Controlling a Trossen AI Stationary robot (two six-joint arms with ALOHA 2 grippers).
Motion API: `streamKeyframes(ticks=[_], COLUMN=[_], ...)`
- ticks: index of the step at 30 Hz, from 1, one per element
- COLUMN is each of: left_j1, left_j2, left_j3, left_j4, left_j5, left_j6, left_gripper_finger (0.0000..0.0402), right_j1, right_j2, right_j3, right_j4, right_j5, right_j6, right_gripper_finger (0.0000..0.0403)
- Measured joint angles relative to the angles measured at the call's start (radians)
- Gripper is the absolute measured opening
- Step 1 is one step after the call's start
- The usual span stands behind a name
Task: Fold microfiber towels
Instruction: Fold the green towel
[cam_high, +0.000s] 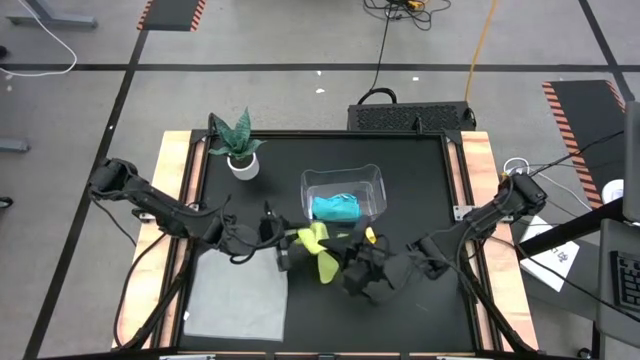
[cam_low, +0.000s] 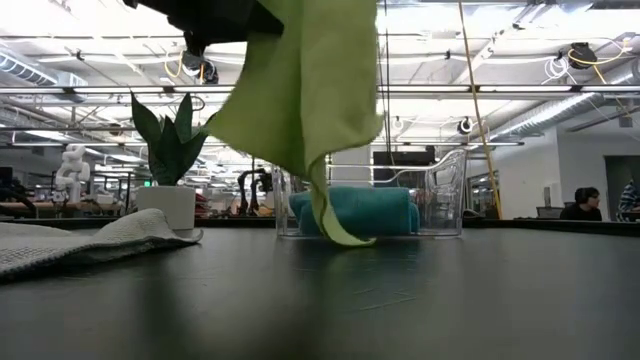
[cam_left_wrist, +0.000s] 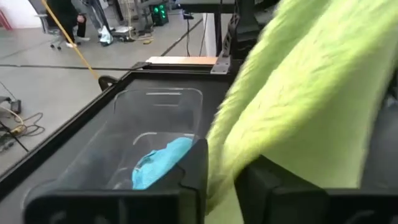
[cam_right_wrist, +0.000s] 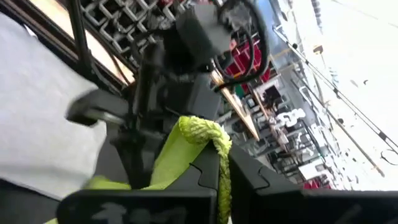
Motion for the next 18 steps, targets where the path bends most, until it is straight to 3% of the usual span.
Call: streamKeyframes(ticks=[9,13,18], left_j1=[-0.005,-0.01,-0.038], left_j2=[0.0,0.0,0.0], left_j3=[0.0,0.0,0.001], left_j4=[-0.052,-0.05,-0.071], left_j5=[0.063,0.115,0.109], left_j6=[0.077,0.137,0.174], left_gripper_finger=[0.0006,0.0005,0.0004], right_j1=[0.076,0.088,0.093], right_j2=[-0.002,-0.022,-0.064], right_j3=[0.04,0.041,0.041], right_j4=[-0.001,-0.001,-0.008], right_j5=[0.121,0.121,0.122], right_j6=[-0.051,-0.05,-0.021], right_gripper_finger=[0.0004,0.0004,0.0004])
